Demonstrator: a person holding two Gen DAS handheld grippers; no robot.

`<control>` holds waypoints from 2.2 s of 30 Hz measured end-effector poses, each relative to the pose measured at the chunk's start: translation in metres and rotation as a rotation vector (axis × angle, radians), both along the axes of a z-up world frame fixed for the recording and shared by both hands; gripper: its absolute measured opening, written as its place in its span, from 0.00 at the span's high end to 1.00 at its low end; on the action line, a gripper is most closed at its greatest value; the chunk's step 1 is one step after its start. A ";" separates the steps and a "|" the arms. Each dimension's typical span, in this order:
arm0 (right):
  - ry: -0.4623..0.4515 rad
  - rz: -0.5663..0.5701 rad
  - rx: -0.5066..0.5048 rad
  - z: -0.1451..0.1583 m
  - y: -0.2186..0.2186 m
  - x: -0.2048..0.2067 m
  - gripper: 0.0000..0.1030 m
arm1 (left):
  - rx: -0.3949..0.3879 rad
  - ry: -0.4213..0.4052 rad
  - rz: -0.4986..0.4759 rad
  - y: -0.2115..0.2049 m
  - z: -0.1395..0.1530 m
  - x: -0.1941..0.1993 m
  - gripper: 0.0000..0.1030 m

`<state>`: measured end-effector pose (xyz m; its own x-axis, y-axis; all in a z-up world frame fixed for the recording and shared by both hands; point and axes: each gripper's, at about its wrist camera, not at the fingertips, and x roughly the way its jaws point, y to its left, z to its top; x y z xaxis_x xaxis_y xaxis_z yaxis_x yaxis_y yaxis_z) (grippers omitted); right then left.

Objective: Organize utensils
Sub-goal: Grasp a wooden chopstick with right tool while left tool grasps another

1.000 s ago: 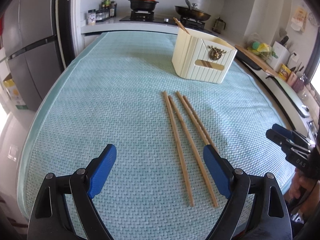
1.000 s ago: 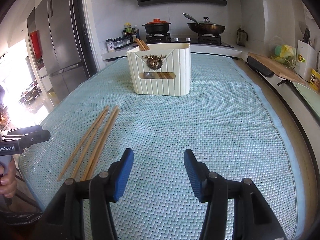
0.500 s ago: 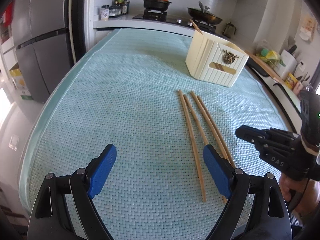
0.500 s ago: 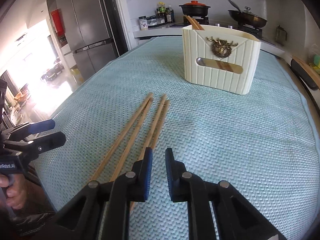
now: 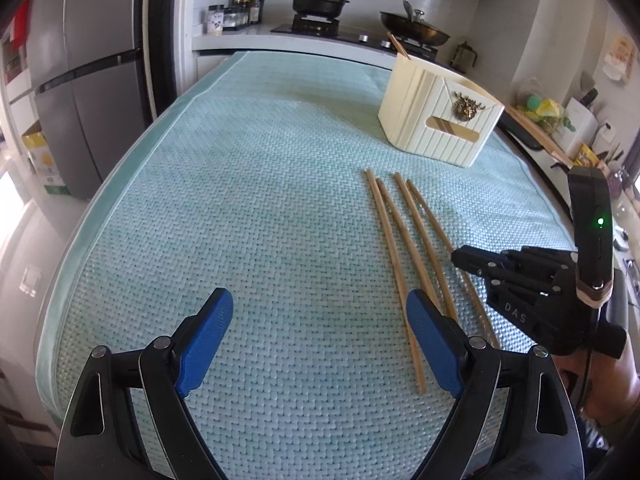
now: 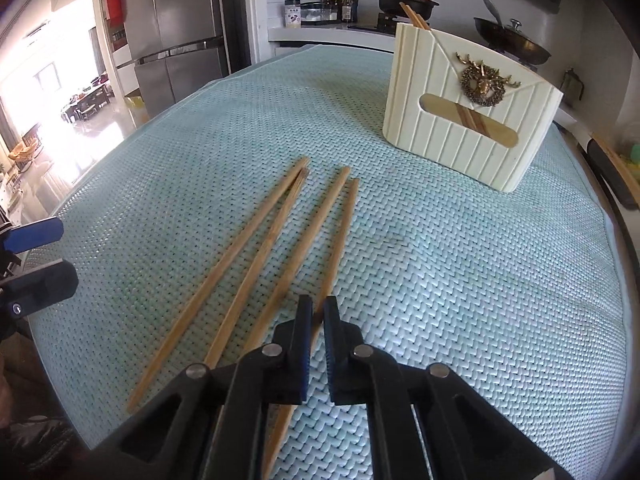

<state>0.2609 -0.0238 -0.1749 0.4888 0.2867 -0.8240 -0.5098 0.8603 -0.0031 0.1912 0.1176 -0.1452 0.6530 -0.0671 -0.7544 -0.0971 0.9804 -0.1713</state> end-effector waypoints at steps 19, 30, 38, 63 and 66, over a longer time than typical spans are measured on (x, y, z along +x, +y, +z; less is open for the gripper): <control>-0.032 -0.312 -0.003 0.002 -0.114 -0.049 0.94 | 0.099 0.085 -0.159 -0.044 -0.027 0.042 0.13; 0.026 -0.312 0.085 0.000 -0.131 -0.031 0.72 | 0.156 0.135 -0.141 -0.042 -0.039 0.079 0.15; 0.042 -0.268 0.181 0.018 -0.126 -0.013 0.72 | 0.134 0.163 -0.136 -0.029 -0.038 0.111 0.16; 0.135 -0.141 -0.026 -0.005 -0.065 0.097 0.94 | 0.126 0.234 -0.237 -0.039 -0.033 0.189 0.91; 0.150 -0.155 0.031 -0.004 -0.069 0.111 0.94 | 0.111 0.218 -0.235 -0.040 -0.034 0.193 0.95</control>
